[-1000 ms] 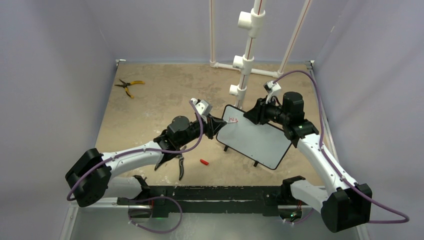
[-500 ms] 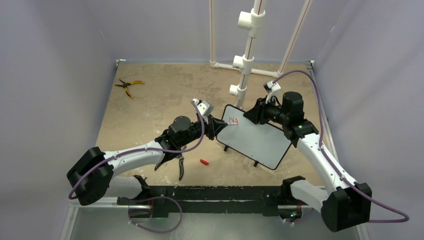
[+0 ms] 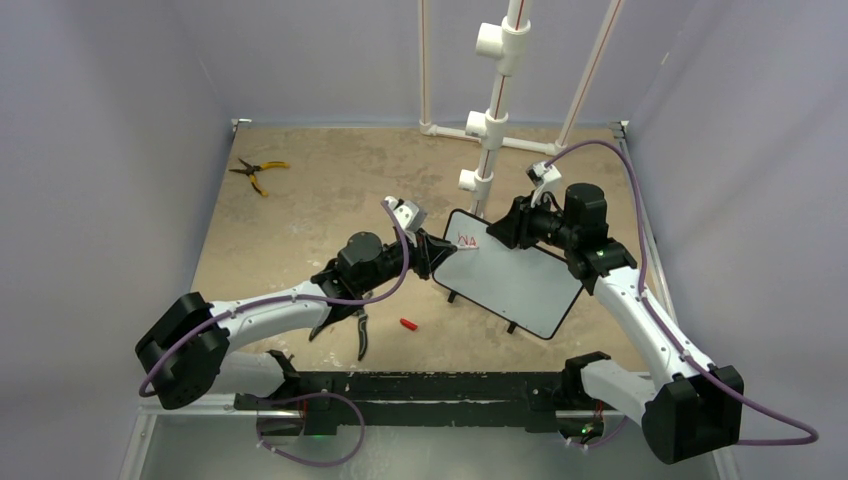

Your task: Write a sentence on the whiteboard

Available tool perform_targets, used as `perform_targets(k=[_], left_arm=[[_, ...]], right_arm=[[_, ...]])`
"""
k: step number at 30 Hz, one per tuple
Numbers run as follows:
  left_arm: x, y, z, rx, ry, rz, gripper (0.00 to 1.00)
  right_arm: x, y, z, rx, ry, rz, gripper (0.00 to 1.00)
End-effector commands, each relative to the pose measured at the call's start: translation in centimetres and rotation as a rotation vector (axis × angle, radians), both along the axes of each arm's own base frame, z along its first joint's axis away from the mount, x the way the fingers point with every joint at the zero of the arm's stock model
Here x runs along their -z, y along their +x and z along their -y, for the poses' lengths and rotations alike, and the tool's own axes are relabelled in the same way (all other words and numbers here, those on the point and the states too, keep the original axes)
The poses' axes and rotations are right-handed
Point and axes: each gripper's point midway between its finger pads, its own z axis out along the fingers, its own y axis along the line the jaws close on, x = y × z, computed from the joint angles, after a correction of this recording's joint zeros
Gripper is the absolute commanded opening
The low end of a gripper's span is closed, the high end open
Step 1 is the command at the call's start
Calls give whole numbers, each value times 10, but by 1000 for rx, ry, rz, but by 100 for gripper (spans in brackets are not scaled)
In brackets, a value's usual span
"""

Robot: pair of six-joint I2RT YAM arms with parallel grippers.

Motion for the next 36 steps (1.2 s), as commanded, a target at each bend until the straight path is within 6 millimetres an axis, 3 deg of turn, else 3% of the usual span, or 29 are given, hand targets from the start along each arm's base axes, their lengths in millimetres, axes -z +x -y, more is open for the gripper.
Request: perform_targets(k=[1,15,20,36], left_arm=[[-28,1,4,1,-74,49,0],[-60,-4,-11,-25,-139,108,0],[-53,-10,-8,9,-120,87,0],[-41,-2,4,11,-96,69,0]], right_arm=[[-3,0,-4,-18,2,14,37],[-6,0,-4,-16,1,21,37],[-10,0,-3,-11,-1,31,37],[-15,-2,-3,-16,2,44,37]])
